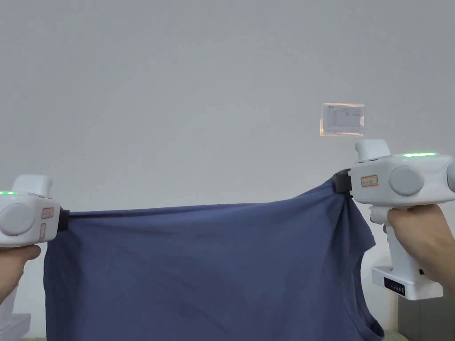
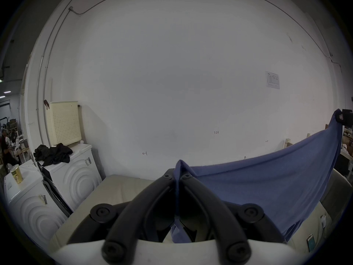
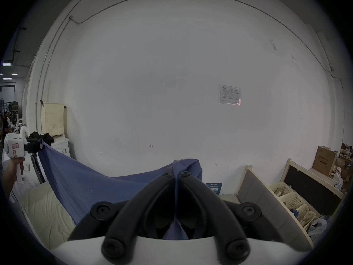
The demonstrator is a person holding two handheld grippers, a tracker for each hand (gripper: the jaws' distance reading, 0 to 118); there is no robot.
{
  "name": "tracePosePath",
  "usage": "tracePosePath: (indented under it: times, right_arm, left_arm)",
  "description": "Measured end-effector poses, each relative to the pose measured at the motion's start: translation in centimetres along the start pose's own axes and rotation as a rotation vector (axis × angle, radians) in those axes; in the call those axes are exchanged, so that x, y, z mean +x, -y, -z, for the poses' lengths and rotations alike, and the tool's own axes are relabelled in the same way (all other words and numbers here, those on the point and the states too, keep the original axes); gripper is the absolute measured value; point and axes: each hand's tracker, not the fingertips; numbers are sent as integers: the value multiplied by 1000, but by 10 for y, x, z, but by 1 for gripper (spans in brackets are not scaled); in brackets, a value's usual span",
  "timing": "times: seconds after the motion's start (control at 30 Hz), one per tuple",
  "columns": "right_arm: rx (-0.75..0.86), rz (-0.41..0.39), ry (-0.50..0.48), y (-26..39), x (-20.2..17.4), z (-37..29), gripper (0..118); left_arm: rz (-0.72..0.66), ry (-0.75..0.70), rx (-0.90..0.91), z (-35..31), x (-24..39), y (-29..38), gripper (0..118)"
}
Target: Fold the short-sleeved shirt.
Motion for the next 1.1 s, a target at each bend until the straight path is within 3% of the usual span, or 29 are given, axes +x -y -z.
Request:
tracePosePath:
  times: [0.33, 0.73, 0.83, 0.93, 1.1]
  right_arm:
    - [-6, -4, -10, 17, -12, 34, 2]
    - [-181, -25, -53, 113, -16, 61, 2]
    - [-183, -26, -64, 125, -10, 50, 2]
    - [-179, 43, -131, 141, -9, 17, 2]
    - [-210, 75, -159, 185, -16, -73, 2]
  left_arm:
    - [-33, -14, -24, 26, -5, 21, 0]
    - [-10, -7, -104, 67, 8, 132, 0]
    - [-65, 41, -112, 52, 3, 151, 0]
    - [-69, 54, -122, 20, -3, 176, 0]
    - [-83, 87, -167, -70, -13, 230, 0]
